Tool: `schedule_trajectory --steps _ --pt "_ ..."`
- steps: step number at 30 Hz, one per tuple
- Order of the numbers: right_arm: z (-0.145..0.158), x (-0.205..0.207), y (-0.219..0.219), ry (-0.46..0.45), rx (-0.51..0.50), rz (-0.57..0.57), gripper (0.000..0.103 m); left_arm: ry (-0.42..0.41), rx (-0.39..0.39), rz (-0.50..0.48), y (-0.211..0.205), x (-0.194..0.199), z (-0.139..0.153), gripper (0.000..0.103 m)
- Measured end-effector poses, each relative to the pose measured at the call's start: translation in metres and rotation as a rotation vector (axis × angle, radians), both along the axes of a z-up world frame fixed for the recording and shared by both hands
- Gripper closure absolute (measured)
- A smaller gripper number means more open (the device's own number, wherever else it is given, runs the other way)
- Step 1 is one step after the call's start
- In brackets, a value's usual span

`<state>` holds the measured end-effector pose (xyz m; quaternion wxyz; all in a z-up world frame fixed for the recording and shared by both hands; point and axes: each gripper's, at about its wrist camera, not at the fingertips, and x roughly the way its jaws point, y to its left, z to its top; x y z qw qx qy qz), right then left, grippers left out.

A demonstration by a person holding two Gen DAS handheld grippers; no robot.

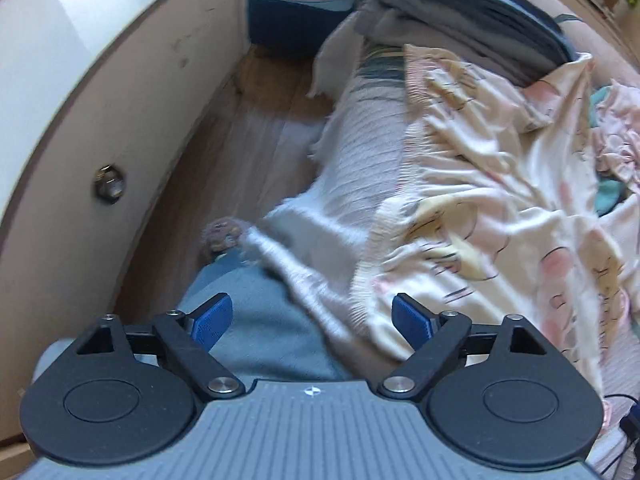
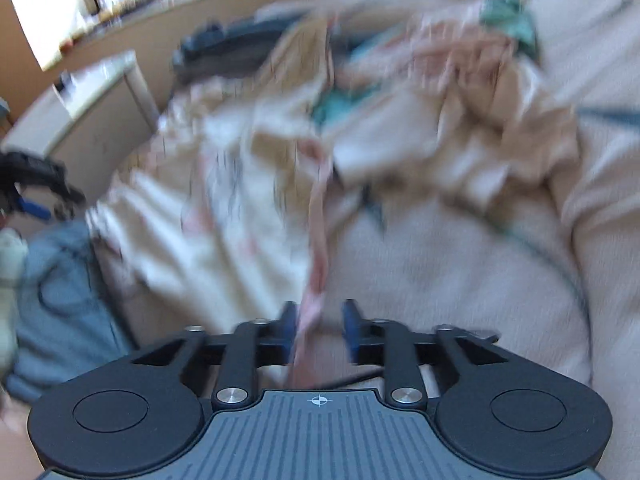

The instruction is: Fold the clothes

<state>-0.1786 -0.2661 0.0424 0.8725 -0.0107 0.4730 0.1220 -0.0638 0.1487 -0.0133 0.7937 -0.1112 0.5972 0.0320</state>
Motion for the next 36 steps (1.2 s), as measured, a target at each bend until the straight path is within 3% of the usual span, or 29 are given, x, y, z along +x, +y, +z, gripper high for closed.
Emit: schedule_trajectory --steps 4,10,17,21,23,26,30,33,35,36 --pt "-0.005 0.012 0.007 0.01 0.003 0.046 0.062 0.045 -0.122 -0.003 0.0 0.005 -0.01 0.015" --pt "-0.037 0.002 0.011 0.133 0.033 0.08 0.056 0.037 -0.182 0.106 0.017 0.005 -0.013 0.015" --pt "-0.041 -0.018 0.028 0.147 -0.04 0.134 0.055 0.056 -0.257 0.154 0.017 0.008 -0.024 0.02" --pt "-0.041 -0.016 0.033 0.14 -0.061 0.155 0.055 0.035 -0.311 0.161 0.017 0.005 -0.025 0.051" --pt "-0.042 -0.014 0.033 0.14 -0.066 0.154 0.055 0.019 -0.34 0.166 0.016 0.003 -0.024 0.052" --pt "-0.042 -0.012 0.034 0.142 -0.063 0.156 0.055 -0.018 -0.314 0.141 0.012 0.002 -0.018 0.05" --pt "-0.044 -0.012 0.036 0.144 -0.067 0.153 0.055 0.038 -0.328 0.152 0.013 0.005 -0.03 0.048" --pt "-0.042 -0.012 0.038 0.14 -0.069 0.15 0.054 0.037 -0.325 0.163 0.013 0.005 -0.034 0.04" --pt "-0.043 -0.01 0.041 0.143 -0.069 0.156 0.053 0.032 -0.334 0.146 0.01 0.007 -0.035 0.044" --pt "-0.044 -0.009 0.043 0.145 -0.063 0.163 0.053 0.033 -0.334 0.128 0.006 0.008 -0.036 0.053"
